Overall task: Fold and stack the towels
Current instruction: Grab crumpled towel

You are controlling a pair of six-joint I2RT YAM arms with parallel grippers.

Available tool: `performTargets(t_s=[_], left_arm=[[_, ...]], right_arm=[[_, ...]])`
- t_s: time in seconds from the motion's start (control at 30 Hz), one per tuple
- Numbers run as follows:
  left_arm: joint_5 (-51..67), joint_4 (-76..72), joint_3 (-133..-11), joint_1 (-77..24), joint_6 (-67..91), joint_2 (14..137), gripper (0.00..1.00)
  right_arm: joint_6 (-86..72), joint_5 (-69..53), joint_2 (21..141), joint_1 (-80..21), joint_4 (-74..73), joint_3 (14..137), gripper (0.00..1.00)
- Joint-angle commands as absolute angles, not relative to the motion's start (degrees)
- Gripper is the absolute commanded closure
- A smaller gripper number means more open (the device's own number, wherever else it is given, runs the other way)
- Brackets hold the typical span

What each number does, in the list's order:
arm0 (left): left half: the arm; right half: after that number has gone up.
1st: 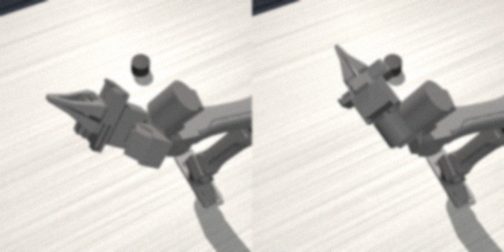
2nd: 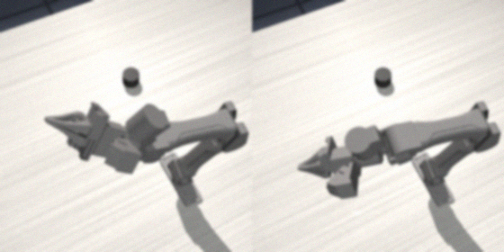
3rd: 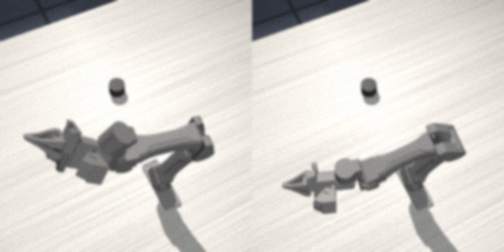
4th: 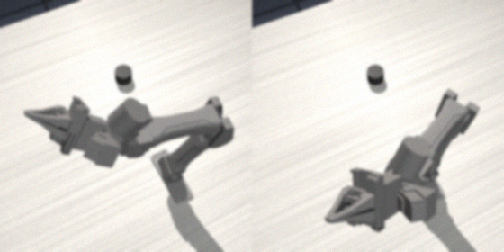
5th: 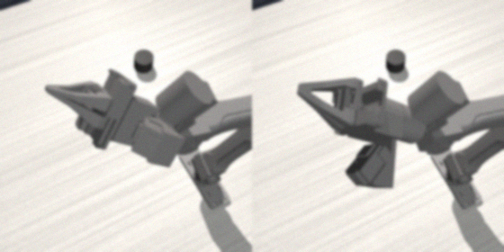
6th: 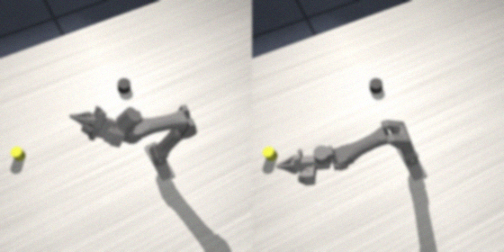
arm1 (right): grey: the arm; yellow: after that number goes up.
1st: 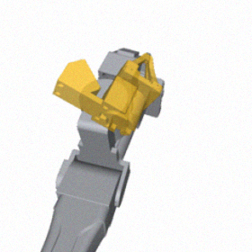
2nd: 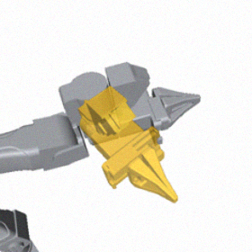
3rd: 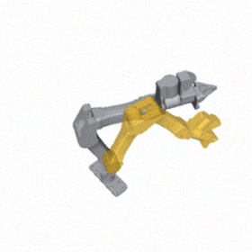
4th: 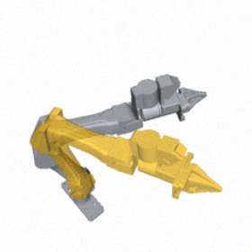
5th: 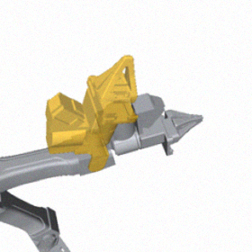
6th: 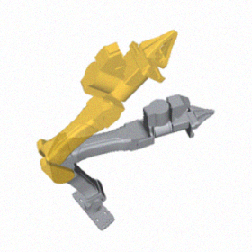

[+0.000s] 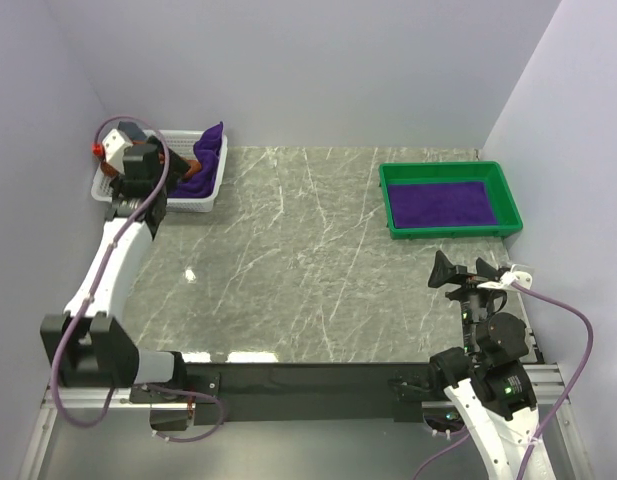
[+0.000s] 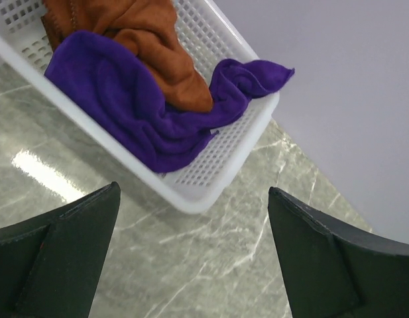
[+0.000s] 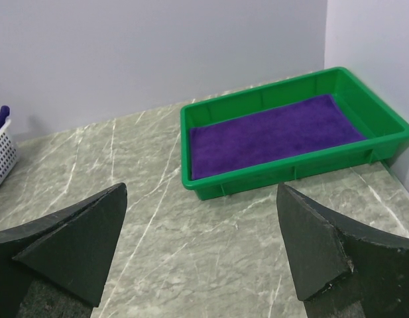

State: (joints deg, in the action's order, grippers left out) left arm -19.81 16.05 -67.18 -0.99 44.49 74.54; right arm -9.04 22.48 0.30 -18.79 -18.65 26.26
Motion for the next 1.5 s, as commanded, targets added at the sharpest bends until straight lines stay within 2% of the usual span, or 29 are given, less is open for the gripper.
performTargets(t_s=[0.0, 0.3, 0.57, 0.77, 0.83, 0.87, 0.97, 1.0, 1.1, 1.2, 1.37, 1.47], left_arm=[[-21.45, 17.75, -73.03, -0.09, 45.00, 80.56, 0.01], [-24.34, 23.55, -93.75, 6.24, 45.00, 102.80, 0.02], [-21.54, 26.80, -102.83, 8.17, 47.99, 115.74, 0.05], [-19.95, 25.75, -103.27, 8.26, 48.87, 120.76, 0.15], [-19.34, 26.28, -104.23, 8.26, 48.78, 122.34, 0.25], [-19.16, 26.28, -104.41, 8.26, 48.69, 123.04, 0.33], [-19.51, 26.63, -104.94, 8.17, 48.60, 123.31, 0.50], [-19.60, 27.15, -105.46, 8.17, 48.60, 122.96, 0.64], [-20.30, 29.00, -105.47, 8.26, 48.78, 120.43, 0.85], [-21.79, 29.71, -104.59, 8.26, 48.34, 116.65, 0.99], [-23.38, 29.71, -107.48, 8.26, 45.71, 110.93, 0.99], [-22.77, 29.88, -114.15, 8.17, 44.13, 108.11, 0.99]], right_arm=[[-8.18, 23.20, -13.62, -19.34, -18.46, 28.65, 0.00], [-7.21, 21.01, -7.92, -19.34, -19.95, 31.19, 0.00], [-7.20, 18.02, -0.26, -19.42, -21.71, 34.10, 0.00], [-8.09, 17.05, 1.32, -19.42, -21.45, 33.84, 0.00], [-8.00, 17.58, 0.62, -19.34, -21.27, 33.66, 0.00], [-7.91, 17.84, 0.44, -19.34, -21.18, 33.49, 0.00], [-7.91, 17.84, 0.35, -19.42, -20.92, 33.40, 0.00], [-7.91, 17.58, 0.35, -19.34, -20.92, 33.40, 0.00], [-8.00, 17.58, 0.35, -19.42, -21.18, 33.84, 0.00], [-8.09, 17.06, 0.35, -19.34, -21.09, 34.19, 0.00], [-8.26, 15.47, 0.53, -19.34, -20.31, 34.98, 0.00], [-8.87, 15.55, 1.14, -19.34, -19.51, 35.77, 0.00]])
